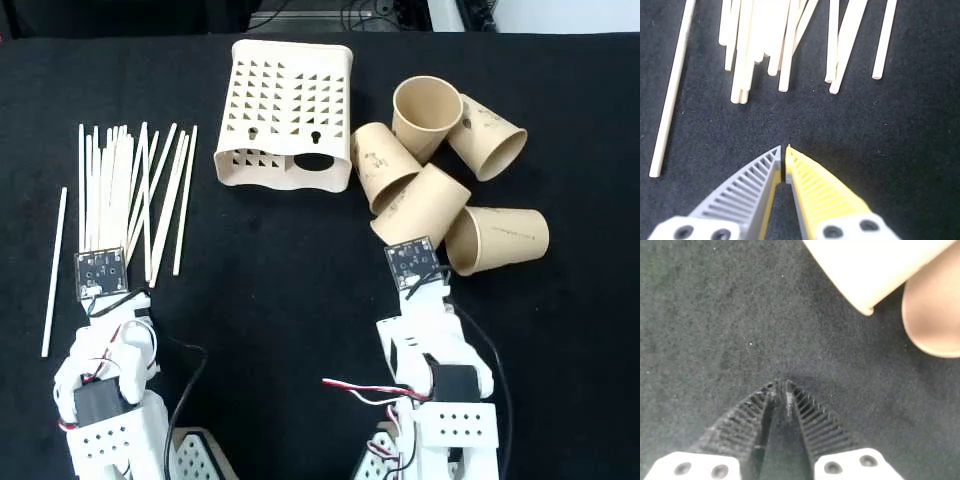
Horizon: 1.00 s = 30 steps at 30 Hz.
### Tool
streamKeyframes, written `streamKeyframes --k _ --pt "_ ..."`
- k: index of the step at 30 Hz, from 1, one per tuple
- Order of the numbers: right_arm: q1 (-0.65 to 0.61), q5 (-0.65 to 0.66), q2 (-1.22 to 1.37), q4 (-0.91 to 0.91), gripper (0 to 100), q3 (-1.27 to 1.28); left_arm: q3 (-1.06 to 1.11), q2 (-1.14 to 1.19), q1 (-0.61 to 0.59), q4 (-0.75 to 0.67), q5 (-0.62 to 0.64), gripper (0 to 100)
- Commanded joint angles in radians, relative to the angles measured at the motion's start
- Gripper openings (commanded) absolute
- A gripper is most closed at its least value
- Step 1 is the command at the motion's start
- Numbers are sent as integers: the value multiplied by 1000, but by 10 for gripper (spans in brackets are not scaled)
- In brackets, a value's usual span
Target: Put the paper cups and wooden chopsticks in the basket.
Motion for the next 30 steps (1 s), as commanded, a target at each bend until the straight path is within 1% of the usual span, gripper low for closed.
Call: streamKeyframes --k 1,23,28,30 --pt "-5 2 -13 5 13 -4 18 -2 -5 3 0 30" --pt "-11 -2 -15 2 14 -4 18 -2 -5 3 0 30" --pt "-29 2 -13 -69 15 -1 18 -2 -5 3 0 30" --pt "-29 2 -4 -68 15 -1 18 -2 -5 3 0 30"
